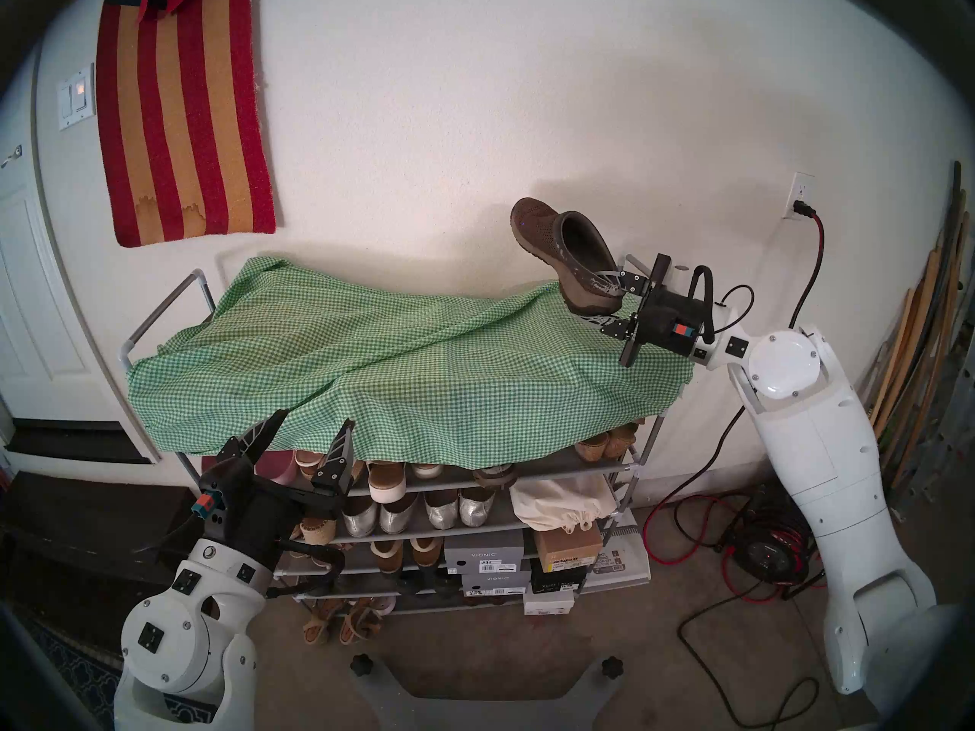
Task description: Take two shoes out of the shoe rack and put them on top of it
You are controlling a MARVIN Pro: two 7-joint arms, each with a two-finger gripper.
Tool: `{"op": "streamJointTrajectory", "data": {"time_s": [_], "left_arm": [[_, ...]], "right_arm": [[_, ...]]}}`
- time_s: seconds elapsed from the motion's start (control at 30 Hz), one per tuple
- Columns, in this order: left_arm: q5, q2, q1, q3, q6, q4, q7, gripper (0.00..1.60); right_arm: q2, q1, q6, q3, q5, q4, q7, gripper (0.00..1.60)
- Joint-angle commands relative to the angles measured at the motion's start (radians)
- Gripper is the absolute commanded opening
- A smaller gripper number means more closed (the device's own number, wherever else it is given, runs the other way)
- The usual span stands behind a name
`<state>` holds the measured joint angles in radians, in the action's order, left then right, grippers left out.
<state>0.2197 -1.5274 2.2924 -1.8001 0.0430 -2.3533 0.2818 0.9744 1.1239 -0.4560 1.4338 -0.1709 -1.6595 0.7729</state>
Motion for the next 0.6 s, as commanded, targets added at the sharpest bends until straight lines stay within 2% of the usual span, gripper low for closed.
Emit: {"op": "streamJointTrajectory", "data": {"time_s": [0.0, 0.27, 0.3, 0.33, 0.57], "left_arm": [[0.0, 0.002, 0.001, 0.001, 0.0, 0.0, 0.002, 1.6], [0.0, 0.002, 0.001, 0.001, 0.0, 0.0, 0.002, 1.6], [0.0, 0.002, 0.001, 0.001, 0.0, 0.0, 0.002, 1.6], [0.0, 0.002, 0.001, 0.001, 0.0, 0.0, 0.002, 1.6], [0.0, 0.002, 0.001, 0.001, 0.0, 0.0, 0.002, 1.6]], "right_arm": [[-0.049, 0.007, 0.057, 0.019, 0.073, -0.025, 0.079, 0.0], [-0.065, -0.02, 0.131, 0.024, 0.116, -0.001, 0.174, 0.0], [-0.064, -0.025, 0.144, 0.023, 0.112, 0.0, 0.179, 0.56], [-0.063, -0.028, 0.144, 0.024, 0.112, 0.004, 0.182, 1.6], [-0.078, -0.048, 0.196, 0.019, 0.142, 0.002, 0.255, 1.6]]}}
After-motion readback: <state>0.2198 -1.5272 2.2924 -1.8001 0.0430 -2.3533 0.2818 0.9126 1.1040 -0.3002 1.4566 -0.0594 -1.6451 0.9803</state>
